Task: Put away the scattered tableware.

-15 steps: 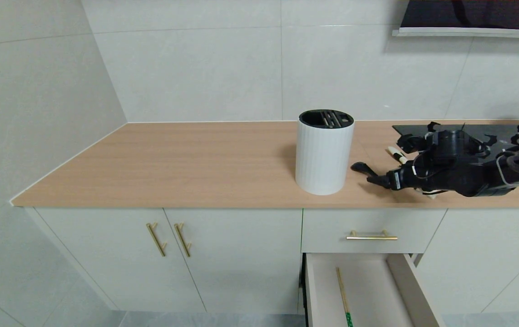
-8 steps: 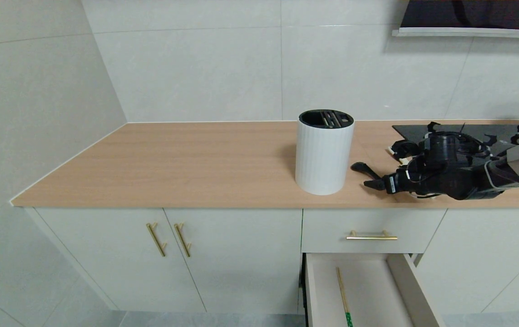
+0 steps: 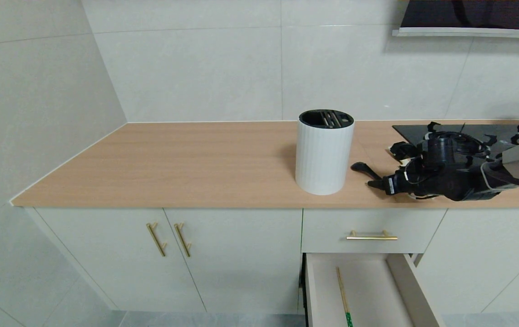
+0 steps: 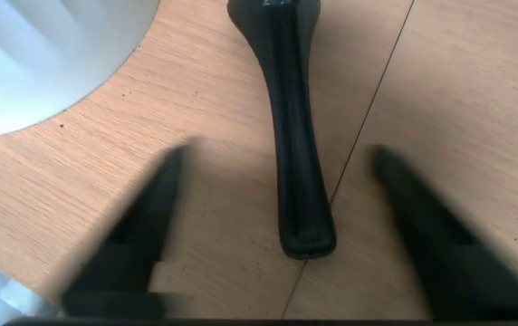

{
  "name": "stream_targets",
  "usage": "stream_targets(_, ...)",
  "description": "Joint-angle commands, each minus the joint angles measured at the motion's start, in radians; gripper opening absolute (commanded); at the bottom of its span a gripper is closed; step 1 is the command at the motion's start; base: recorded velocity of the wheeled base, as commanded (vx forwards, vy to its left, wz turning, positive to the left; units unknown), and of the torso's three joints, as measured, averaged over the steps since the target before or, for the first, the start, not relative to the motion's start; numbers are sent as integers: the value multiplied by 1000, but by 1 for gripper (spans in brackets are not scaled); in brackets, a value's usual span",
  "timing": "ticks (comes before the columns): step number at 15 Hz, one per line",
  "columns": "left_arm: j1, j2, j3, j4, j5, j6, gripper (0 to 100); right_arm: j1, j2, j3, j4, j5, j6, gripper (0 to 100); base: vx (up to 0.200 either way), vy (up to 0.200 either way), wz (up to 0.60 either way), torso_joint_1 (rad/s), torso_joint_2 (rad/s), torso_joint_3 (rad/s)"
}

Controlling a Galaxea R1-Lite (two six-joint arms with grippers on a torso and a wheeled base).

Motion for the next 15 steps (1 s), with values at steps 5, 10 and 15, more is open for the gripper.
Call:
stream_targets(5, 0, 0, 0, 0, 0, 1, 100, 0, 13, -12, 1, -7, -1, 0, 0, 0, 0, 0, 0, 0)
stream_targets(10, 0, 0, 0, 0, 0, 0, 100, 0, -13, -29, 26, -48, 13, 0, 0, 0, 0, 0, 0, 0)
stream_targets(15, 0, 0, 0, 0, 0, 0, 100, 45, -246, 52, 202, -142, 148, 0, 0, 0, 0, 0, 0, 0)
